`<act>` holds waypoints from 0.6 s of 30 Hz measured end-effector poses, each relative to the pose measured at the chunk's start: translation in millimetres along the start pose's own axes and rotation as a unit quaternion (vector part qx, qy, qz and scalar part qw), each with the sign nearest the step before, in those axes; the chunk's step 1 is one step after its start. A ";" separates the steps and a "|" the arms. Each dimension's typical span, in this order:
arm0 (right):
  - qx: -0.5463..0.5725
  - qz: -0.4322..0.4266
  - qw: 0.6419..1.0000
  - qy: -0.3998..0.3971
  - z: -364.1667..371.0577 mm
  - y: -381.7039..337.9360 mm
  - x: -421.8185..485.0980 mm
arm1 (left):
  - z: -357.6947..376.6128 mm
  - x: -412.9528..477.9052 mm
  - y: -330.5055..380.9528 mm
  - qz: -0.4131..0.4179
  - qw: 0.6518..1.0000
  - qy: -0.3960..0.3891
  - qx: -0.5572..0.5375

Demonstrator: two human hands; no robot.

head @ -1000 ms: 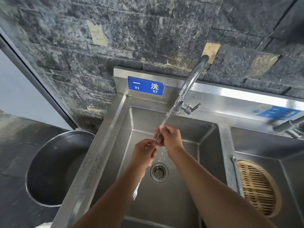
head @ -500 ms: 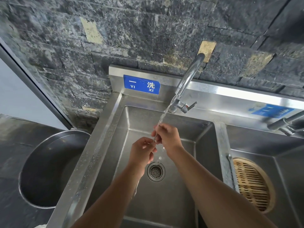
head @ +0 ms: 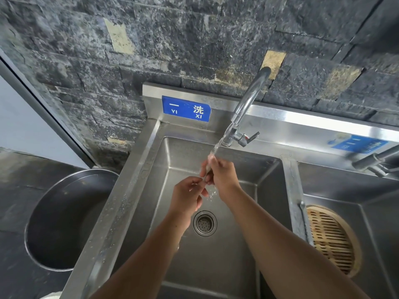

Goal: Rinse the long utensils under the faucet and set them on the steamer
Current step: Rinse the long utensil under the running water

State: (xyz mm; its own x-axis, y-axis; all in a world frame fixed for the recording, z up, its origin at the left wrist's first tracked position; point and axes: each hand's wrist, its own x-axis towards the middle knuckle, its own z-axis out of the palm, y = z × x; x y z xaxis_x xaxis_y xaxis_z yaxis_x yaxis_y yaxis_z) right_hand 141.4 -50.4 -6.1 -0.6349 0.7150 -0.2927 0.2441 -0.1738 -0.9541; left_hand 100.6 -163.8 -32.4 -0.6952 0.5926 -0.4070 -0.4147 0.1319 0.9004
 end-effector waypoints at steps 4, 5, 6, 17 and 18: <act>0.062 0.022 0.997 -0.029 -2.5 -0.3 1.9 | 0.4 1.3 6.6 -0.017 0.999 -0.024 -0.033; 0.081 0.026 0.995 -0.043 -4.5 0.2 1.7 | 0.1 2.0 8.7 -0.018 0.999 -0.027 -0.035; 0.096 0.029 0.993 -0.054 -6.6 1.0 1.2 | -0.2 2.6 10.3 -0.017 0.999 -0.031 -0.035; -0.074 -0.030 0.997 0.002 -7.3 -7.3 12.1 | 15.2 21.8 30.3 0.007 0.999 -0.050 -0.001; -0.098 -0.039 0.994 0.018 -7.8 -9.4 14.5 | 18.5 23.9 34.5 0.014 0.999 -0.049 0.009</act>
State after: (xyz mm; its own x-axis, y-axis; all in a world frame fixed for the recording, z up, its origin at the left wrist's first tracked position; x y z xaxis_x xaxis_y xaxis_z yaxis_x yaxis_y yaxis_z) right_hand 135.6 -33.2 -0.9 -0.6323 0.7452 -0.2121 0.3354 0.0165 -0.9419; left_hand 80.5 -130.4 -8.2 -0.6447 0.6717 -0.3650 -0.3850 0.1271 0.9141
